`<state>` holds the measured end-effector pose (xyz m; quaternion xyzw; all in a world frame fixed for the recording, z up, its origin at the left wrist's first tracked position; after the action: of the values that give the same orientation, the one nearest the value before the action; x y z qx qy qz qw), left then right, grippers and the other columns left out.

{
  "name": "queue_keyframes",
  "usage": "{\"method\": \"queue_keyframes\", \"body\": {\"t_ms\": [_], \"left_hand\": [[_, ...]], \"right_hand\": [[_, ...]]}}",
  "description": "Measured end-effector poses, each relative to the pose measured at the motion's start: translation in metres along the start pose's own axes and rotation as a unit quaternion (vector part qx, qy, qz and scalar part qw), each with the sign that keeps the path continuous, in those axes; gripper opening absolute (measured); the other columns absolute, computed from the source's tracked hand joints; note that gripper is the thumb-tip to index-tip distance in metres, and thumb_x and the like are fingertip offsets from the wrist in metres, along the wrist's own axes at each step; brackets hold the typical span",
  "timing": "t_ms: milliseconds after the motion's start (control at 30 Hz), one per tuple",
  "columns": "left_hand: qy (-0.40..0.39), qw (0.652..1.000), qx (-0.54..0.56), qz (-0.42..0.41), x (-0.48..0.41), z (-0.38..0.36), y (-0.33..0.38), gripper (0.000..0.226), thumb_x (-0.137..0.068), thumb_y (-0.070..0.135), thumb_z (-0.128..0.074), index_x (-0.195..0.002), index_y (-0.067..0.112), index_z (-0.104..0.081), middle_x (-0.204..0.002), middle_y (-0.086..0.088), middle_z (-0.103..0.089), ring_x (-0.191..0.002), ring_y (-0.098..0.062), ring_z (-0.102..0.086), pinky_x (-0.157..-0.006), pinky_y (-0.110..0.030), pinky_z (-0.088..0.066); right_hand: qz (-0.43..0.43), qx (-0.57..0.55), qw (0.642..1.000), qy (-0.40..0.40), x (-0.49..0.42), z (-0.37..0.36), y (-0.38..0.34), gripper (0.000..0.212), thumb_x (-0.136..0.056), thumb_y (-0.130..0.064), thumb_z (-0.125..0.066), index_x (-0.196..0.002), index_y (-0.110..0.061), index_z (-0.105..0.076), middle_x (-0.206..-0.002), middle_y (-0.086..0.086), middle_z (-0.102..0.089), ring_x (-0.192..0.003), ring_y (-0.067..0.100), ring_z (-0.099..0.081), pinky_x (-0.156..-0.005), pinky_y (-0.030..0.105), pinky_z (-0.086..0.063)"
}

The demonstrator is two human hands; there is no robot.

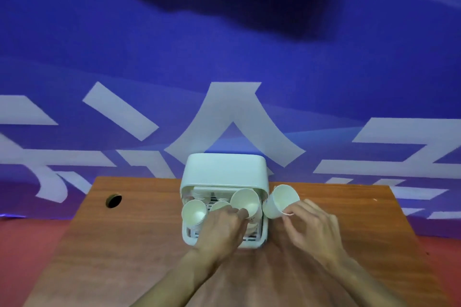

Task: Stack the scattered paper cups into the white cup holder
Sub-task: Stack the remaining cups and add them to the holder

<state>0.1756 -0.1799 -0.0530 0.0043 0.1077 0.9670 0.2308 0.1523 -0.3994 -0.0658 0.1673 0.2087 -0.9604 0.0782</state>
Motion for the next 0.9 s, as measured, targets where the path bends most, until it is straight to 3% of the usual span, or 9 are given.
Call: {"method": "queue_keyframes", "body": {"t_ms": [67,133,267,433,667,900], "left_hand": [[0.003,1.0,-0.001,-0.014,0.008,0.012,-0.013,0.017,-0.088,0.03,-0.059,-0.078,0.017,-0.058,-0.067,-0.005,-0.06,-0.062,-0.03,-0.058,-0.046,-0.033,-0.039],[-0.002,0.999,-0.013,-0.048,0.015,0.021,-0.021,0.023,-0.069,0.017,-0.078,-0.063,0.016,-0.055,-0.052,-0.001,-0.053,-0.046,-0.026,-0.052,-0.035,-0.026,-0.031],[-0.014,0.993,-0.069,-0.097,0.024,0.021,-0.034,0.032,-0.05,0.006,-0.079,-0.056,0.018,-0.049,-0.046,0.0,-0.047,-0.043,-0.022,-0.045,-0.038,-0.025,-0.02],[-0.041,0.99,-0.108,-0.083,0.026,0.007,-0.04,0.041,-0.028,-0.001,-0.074,-0.052,0.018,-0.047,-0.045,0.001,-0.045,-0.043,-0.021,-0.043,-0.041,-0.026,-0.017],[-0.035,0.991,-0.103,-0.072,0.024,-0.011,-0.043,0.044,-0.022,-0.005,-0.073,-0.051,0.019,-0.049,-0.047,0.001,-0.045,-0.045,-0.021,-0.046,-0.041,-0.023,-0.026],[-0.079,0.991,-0.089,-0.054,0.019,-0.034,-0.056,0.043,-0.021,-0.001,-0.08,-0.046,0.02,-0.052,-0.043,0.003,-0.046,-0.042,-0.017,-0.048,-0.033,-0.02,-0.027]], "right_hand": [[0.022,0.0,1.0,0.002,-0.002,-0.001,-0.017,0.004,-0.083,-0.033,-0.065,-0.085,-0.032,-0.062,-0.081,-0.022,-0.06,-0.077,-0.005,-0.052,-0.042,0.025,-0.038],[0.034,0.002,0.999,-0.007,-0.002,-0.002,-0.03,0.003,-0.084,-0.033,-0.065,-0.085,-0.032,-0.063,-0.081,-0.022,-0.06,-0.076,-0.004,-0.052,-0.042,0.025,-0.037],[0.054,0.016,0.998,-0.04,-0.002,-0.01,-0.045,0.003,-0.087,-0.036,-0.064,-0.088,-0.034,-0.064,-0.086,-0.022,-0.062,-0.079,-0.002,-0.053,-0.045,0.023,-0.032],[0.079,0.029,0.994,-0.062,0.002,-0.023,-0.053,0.003,-0.087,-0.034,-0.068,-0.088,-0.033,-0.066,-0.089,-0.024,-0.064,-0.08,-0.001,-0.054,-0.046,0.02,-0.029],[0.067,0.006,0.992,-0.107,0.006,-0.045,-0.049,0.008,-0.088,-0.029,-0.067,-0.095,-0.033,-0.069,-0.092,-0.023,-0.065,-0.082,0.002,-0.056,-0.047,0.026,-0.046],[0.021,-0.002,0.988,-0.155,0.003,-0.068,-0.051,0.011,-0.091,-0.037,-0.058,-0.093,-0.033,-0.069,-0.091,-0.022,-0.065,-0.088,-0.001,-0.055,-0.053,0.021,-0.039]]}}
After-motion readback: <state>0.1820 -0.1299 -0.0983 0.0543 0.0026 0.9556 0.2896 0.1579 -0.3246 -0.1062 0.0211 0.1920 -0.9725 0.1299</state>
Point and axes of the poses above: each hand's wrist, its own x-axis away from the middle knuckle, its own z-axis out of the back of the hand, y = z × x, the point moved 4 cm from there along -x, towards the middle knuckle
